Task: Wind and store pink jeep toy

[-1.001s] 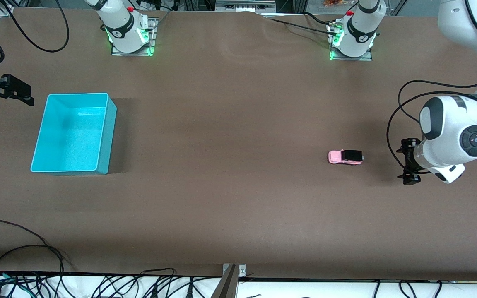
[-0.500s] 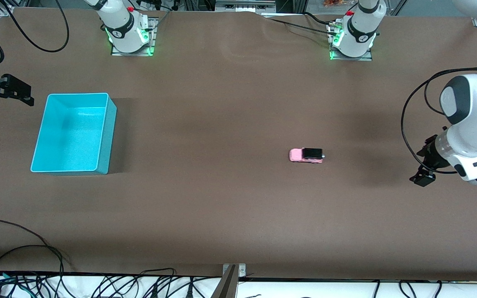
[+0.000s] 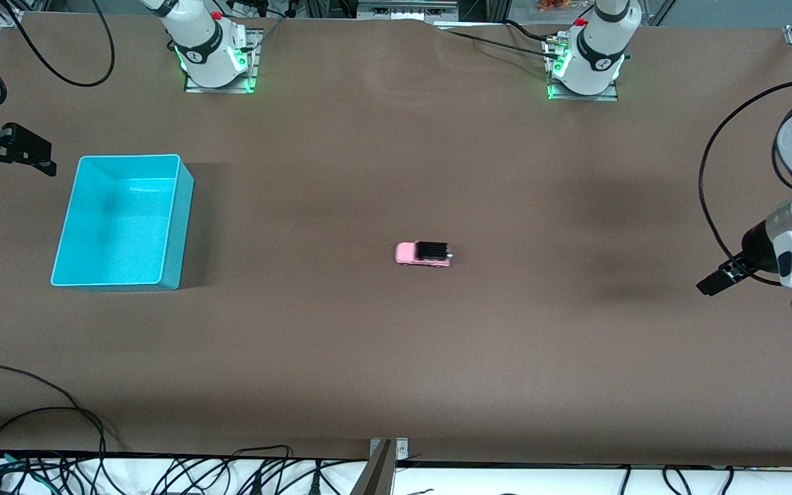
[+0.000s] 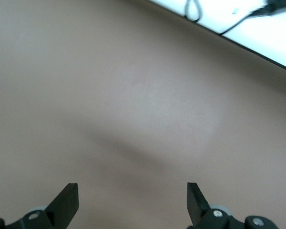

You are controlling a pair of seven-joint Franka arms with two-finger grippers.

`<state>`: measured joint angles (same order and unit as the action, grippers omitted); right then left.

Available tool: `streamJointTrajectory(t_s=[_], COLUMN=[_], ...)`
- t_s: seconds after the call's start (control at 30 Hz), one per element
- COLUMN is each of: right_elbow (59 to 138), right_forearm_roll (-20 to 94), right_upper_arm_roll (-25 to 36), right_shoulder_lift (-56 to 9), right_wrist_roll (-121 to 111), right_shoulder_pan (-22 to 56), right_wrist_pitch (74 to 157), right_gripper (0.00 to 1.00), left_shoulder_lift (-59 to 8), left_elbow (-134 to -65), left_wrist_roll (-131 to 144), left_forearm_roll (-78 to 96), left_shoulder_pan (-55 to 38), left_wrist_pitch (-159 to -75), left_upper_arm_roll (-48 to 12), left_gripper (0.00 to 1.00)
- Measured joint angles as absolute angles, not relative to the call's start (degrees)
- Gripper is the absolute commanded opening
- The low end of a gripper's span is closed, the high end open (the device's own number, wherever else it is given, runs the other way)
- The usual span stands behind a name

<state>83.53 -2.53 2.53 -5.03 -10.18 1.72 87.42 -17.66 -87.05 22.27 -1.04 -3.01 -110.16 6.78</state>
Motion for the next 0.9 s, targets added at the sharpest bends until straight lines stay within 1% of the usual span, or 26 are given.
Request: streamJointTrajectory(t_s=[0.4,0.63,0.9], right_elbow=[83.5,83.5,83.5], right_forearm_roll=[-2.5,-2.5,-2.5], right_upper_arm_roll=[2.5,2.5,2.5], right_shoulder_lift=[-5.0,-5.0,-5.0], right_wrist_roll=[-10.2,-10.2,-10.2], right_shoulder_pan=[1.7,1.7,1.7], right_wrist_pitch=[87.4,87.4,87.4], right_gripper=[1.0,1.0,1.0], left_shoulder_lift=[-17.7,-17.4,-15.1], left_elbow=[-81.5,-80.5,-80.3], left_wrist_roll=[11.6,3.0,1.1], left_forearm_roll=[-1.0,-1.0,-1.0], left_shoulder_pan=[-2.9,-2.8,-3.1], left_wrist_pitch=[-103.1,-102.4,-100.2], left_upper_arm_roll=[6.7,6.7,6.7], left_gripper=[1.0,1.0,1.0])
